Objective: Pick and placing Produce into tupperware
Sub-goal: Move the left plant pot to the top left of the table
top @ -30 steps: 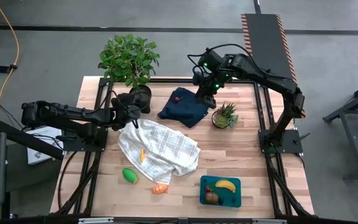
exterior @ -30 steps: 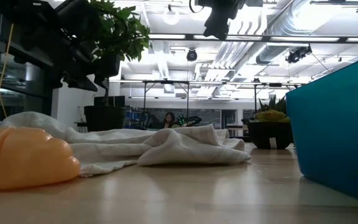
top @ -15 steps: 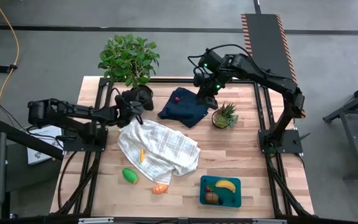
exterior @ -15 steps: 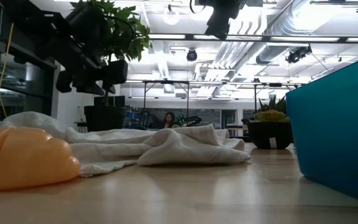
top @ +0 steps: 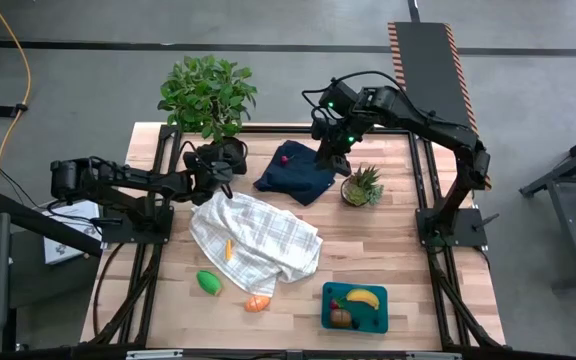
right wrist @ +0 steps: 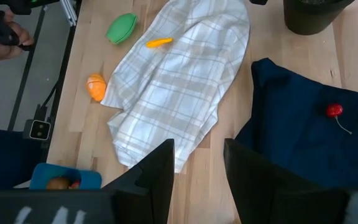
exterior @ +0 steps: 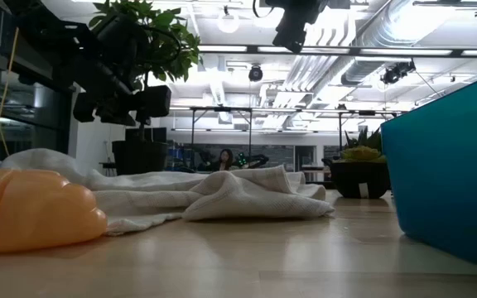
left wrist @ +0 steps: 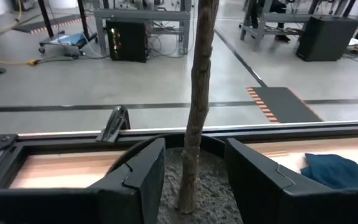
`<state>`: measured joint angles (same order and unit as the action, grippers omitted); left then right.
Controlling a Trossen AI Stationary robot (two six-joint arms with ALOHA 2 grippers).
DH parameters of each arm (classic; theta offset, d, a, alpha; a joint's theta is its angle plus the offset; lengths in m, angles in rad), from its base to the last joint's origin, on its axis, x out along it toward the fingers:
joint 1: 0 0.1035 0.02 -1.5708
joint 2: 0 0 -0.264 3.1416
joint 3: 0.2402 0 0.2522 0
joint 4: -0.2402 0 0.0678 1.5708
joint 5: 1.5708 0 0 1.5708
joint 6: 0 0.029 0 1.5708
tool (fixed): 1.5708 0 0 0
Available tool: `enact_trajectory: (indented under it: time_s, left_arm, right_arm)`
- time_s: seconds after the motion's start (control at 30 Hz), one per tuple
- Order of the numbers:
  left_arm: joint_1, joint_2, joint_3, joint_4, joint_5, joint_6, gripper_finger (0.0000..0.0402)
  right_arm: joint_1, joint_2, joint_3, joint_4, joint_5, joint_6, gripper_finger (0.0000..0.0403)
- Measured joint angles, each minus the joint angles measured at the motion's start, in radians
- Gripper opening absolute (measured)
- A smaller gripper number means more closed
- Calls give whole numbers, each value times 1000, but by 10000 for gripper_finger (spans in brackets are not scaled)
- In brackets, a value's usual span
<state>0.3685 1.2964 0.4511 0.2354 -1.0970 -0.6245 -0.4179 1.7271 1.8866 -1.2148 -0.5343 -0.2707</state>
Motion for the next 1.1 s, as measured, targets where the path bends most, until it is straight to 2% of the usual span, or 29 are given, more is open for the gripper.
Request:
enact_trajectory:
  time_s: [0.37, 0.53, 0.73, 0.87, 1.1]
  left_arm:
    - [68, 0, 0, 17, 29, 18, 156]
    - [88, 2, 0, 67, 55, 48, 156]
    - [118, 53, 0, 192, 125, 131, 156]
    - [139, 89, 0, 269, 130, 153, 156]
    - [170, 103, 0, 297, 166, 180, 156]
  right_arm:
    - [0, 0, 0, 9, 0, 0, 129]
    - [0, 0, 0, 13, 0, 0, 129]
    - [0, 0, 0, 21, 0, 0, 129]
    - [0, 0, 0, 20, 0, 0, 129]
    - [0, 0, 0, 8, 0, 0, 129]
